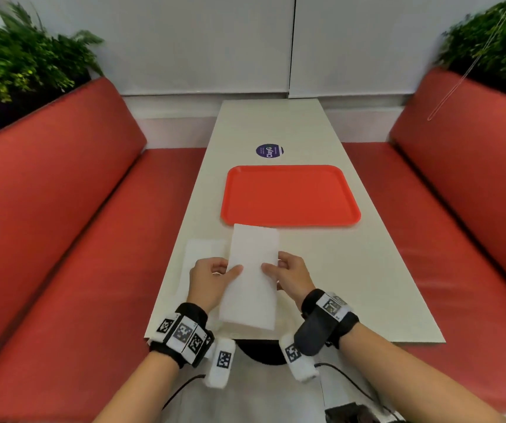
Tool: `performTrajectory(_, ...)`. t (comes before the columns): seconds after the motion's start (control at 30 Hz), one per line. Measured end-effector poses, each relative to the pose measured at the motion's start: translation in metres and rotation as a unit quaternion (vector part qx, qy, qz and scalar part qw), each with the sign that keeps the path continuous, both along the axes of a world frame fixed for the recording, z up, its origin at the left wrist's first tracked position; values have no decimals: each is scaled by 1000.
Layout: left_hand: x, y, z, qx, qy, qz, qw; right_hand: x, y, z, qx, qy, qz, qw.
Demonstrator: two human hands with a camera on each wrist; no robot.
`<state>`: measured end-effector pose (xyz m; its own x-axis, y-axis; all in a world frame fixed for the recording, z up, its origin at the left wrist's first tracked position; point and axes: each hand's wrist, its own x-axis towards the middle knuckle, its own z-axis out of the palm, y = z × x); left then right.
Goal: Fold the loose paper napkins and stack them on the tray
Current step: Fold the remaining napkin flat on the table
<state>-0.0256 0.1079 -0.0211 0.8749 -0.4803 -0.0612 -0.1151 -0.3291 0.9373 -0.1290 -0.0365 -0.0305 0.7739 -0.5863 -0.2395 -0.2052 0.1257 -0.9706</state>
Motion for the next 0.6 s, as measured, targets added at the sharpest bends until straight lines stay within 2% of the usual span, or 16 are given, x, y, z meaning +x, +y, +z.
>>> performTrajectory(0.1, 26, 30, -1, 36, -65, 29, 997, 32, 21, -2, -25, 19, 9, 999)
performTrajectory(0.27, 64, 60, -11, 93, -84, 64, 990, 77, 44, -12, -55, 61, -5, 997)
performTrajectory(0.6, 85, 61, -51, 172, -49, 34, 983, 97, 57, -44, -146, 166, -11, 975)
